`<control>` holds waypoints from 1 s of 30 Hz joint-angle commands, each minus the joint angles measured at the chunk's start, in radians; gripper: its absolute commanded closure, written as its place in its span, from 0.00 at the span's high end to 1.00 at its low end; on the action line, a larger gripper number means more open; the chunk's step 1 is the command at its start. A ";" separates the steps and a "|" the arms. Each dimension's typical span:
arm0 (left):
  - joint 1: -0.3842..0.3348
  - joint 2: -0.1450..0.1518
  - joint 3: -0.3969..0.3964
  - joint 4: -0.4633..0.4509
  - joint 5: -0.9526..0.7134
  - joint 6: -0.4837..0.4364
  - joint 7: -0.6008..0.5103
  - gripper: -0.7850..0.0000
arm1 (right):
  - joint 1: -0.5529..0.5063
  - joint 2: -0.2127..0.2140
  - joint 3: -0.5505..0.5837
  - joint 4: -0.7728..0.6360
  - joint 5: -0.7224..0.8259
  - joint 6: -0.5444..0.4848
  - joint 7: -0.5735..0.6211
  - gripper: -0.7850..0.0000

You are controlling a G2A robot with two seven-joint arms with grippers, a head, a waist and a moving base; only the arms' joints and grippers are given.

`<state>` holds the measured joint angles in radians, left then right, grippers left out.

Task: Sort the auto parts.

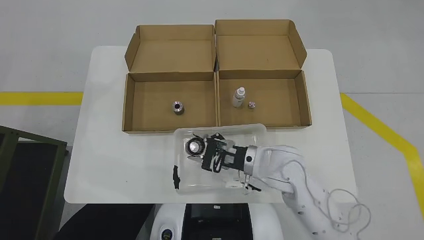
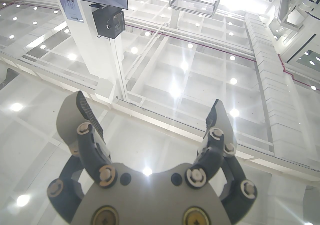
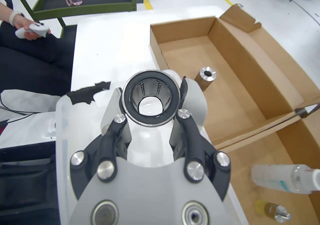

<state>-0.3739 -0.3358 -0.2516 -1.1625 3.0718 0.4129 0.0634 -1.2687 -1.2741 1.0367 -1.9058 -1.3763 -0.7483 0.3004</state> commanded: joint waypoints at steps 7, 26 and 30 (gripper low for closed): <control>0.000 0.000 0.000 0.000 0.000 0.000 0.000 1.00 | 0.027 -0.001 0.014 -0.029 0.108 0.020 -0.080 0.00; 0.000 0.000 0.000 0.000 0.000 0.000 0.000 1.00 | 0.103 -0.010 0.045 -0.202 0.244 0.099 -0.247 0.00; 0.000 0.000 0.000 0.000 0.000 0.000 0.000 1.00 | 0.102 -0.009 0.052 -0.223 0.259 0.099 -0.276 0.00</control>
<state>-0.3739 -0.3358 -0.2516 -1.1625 3.0718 0.4129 0.0634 -1.1659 -1.2837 1.0866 -2.1234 -1.1217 -0.6490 0.0322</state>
